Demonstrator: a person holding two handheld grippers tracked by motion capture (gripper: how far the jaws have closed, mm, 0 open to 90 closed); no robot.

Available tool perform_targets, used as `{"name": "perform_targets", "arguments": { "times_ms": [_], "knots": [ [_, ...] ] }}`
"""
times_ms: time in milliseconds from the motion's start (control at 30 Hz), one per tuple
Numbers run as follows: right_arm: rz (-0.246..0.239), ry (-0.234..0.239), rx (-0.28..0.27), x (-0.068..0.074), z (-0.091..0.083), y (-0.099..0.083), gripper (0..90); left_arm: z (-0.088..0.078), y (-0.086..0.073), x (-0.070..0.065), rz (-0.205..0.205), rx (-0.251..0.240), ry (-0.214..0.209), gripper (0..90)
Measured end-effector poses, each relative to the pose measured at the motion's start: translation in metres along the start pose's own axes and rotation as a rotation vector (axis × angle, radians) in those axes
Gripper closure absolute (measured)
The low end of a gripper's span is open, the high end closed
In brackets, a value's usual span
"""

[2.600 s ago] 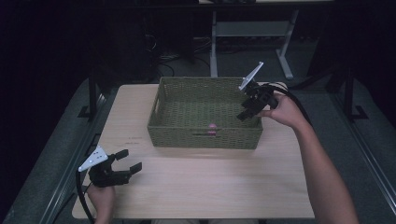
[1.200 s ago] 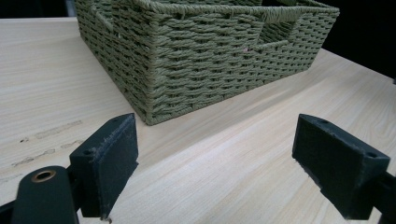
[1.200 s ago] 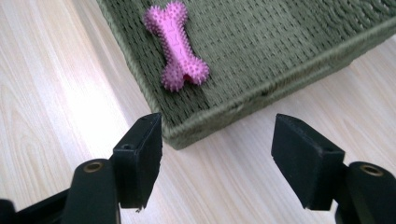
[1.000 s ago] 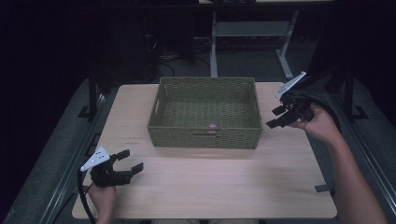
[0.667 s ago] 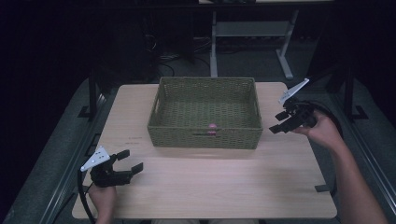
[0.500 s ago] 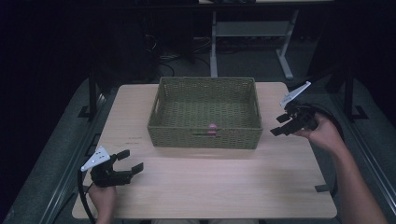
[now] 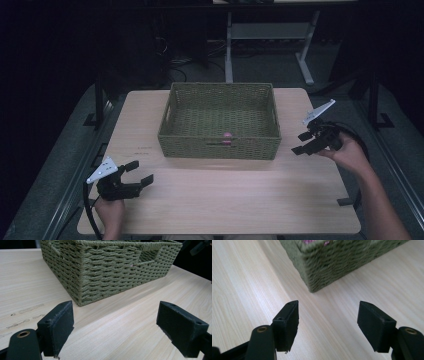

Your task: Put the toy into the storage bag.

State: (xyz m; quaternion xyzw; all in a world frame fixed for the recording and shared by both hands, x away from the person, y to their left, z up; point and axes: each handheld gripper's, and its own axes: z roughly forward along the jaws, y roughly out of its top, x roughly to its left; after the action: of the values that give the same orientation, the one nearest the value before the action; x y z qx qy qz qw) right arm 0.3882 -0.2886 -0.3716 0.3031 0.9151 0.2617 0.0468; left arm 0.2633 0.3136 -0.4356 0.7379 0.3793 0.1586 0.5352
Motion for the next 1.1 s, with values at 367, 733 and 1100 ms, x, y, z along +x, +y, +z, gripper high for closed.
{"name": "perform_targets", "arguments": {
  "times_ms": [367, 733, 1100],
  "knots": [
    [0.015, -0.014, -0.001, 0.003, 0.009, -0.025, 32.3, 0.0, 0.0, 0.0, -0.001, 0.002, 0.001, 13.9],
    [0.035, -0.001, -0.017, 0.01, 0.018, -0.05, 32.1, 0.001, 0.0, -0.001, 0.0, 0.004, 0.0, 13.9],
    [0.03, 0.014, -0.021, 0.022, 0.033, -0.068, 31.5, 0.003, 0.0, -0.002, 0.004, 0.009, -0.001, 13.9]
  ]
}}
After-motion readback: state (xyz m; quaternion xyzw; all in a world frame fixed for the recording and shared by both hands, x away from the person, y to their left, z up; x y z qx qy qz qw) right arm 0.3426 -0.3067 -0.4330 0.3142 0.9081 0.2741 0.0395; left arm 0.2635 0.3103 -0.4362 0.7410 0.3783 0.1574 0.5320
